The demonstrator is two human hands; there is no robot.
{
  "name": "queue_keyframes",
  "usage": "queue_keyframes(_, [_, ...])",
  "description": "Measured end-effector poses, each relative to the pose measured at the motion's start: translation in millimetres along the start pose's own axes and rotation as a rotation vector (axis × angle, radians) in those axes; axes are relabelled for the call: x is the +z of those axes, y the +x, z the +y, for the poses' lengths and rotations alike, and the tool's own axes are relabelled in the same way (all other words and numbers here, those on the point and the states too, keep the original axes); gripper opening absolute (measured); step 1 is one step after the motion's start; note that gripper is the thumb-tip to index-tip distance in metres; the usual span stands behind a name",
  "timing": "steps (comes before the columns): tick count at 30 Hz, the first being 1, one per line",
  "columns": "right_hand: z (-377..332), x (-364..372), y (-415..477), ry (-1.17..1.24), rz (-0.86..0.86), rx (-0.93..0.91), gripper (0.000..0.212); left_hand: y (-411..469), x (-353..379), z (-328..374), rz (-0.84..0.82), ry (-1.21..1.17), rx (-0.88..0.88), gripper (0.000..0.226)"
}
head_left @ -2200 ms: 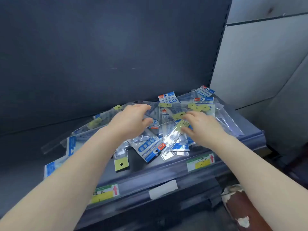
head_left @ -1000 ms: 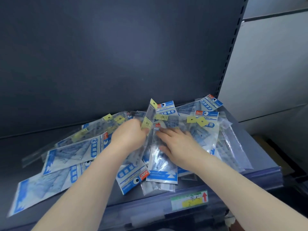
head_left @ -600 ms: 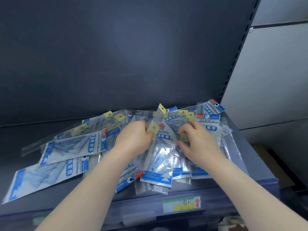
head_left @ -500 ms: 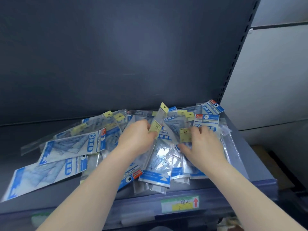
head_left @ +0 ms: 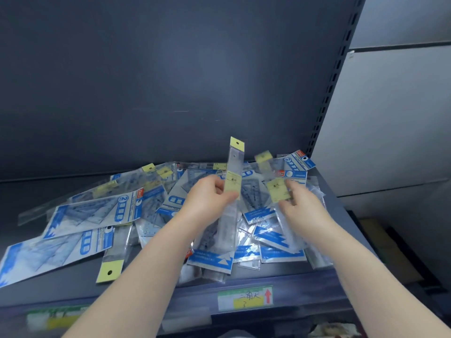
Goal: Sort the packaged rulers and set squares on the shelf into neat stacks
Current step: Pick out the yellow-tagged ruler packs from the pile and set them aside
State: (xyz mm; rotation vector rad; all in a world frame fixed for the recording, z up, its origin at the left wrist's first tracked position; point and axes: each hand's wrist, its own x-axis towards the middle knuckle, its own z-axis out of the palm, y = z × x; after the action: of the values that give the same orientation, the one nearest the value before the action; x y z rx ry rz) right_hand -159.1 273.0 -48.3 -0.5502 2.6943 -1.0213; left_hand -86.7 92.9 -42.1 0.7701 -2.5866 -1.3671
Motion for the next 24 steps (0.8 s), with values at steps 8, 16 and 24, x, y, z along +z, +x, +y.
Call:
queue_keyframes(8, [-14.1, 26.8, 0.8, 0.577, -0.123, 0.047, 0.019, -11.5, 25.5, 13.0, -0.021, -0.128, -0.009, 0.016])
queue_keyframes(16, [-15.5, 25.9, 11.9, 0.380, -0.095, -0.037, 0.043, 27.0, 10.3, 7.4, 0.193, 0.433, 0.071, 0.028])
queue_keyframes(24, [-7.4, 18.5, 22.1, 0.232, -0.090, -0.014, 0.054, 83.9, 0.9, -21.7, -0.134, 1.010, 0.112, 0.039])
